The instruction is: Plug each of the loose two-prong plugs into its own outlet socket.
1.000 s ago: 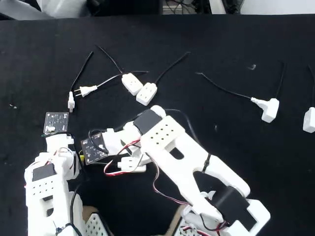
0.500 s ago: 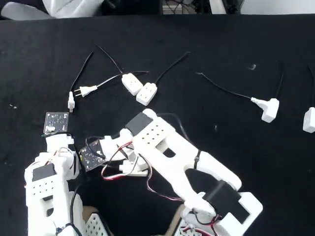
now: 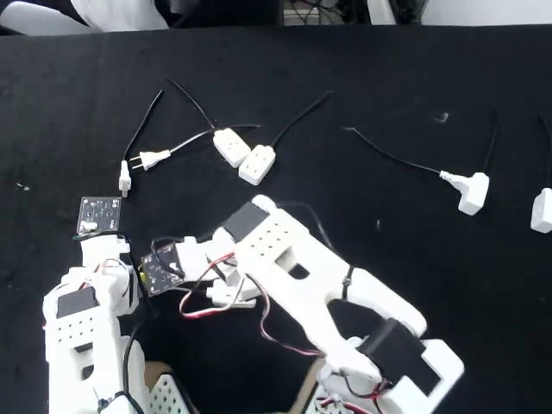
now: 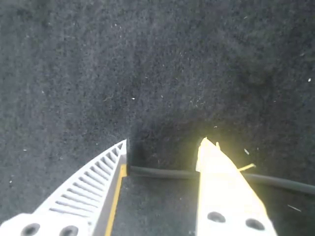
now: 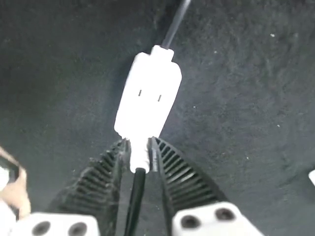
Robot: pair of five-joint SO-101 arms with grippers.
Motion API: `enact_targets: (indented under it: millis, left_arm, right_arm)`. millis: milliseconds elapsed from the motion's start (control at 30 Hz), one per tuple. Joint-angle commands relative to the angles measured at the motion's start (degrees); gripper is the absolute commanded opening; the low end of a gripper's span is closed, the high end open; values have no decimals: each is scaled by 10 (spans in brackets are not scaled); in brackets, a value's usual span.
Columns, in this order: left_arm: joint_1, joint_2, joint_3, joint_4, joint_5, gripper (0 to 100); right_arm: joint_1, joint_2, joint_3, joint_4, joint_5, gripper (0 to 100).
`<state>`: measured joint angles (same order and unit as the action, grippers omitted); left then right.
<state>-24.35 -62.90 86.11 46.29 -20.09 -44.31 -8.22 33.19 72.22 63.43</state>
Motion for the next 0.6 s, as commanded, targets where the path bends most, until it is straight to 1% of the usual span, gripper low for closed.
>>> enact_targets:
  millis: [0,133,300,433,500,567]
  left_arm:
    - [-2,-7,-1,-4,-4,230]
    - [-2,-7,-1,-4,-4,230]
    - [-2,-7,-1,-4,-4,230]
    - [-2,-7,-1,-4,-4,230]
    - [-2,-7,-1,-4,-4,230]
    - [-2,-7,-1,-4,-4,230]
  right_arm:
    - [-6,5,41,-66,-32,11]
    - [-6,6,76,-105,-49,11]
    - [-7,5,86,-105,-55,11]
    - [-8,5,65,-98,-100,14]
    - [-8,5,47,-84,-125,58]
    - [-8,5,33,-69,-146,154]
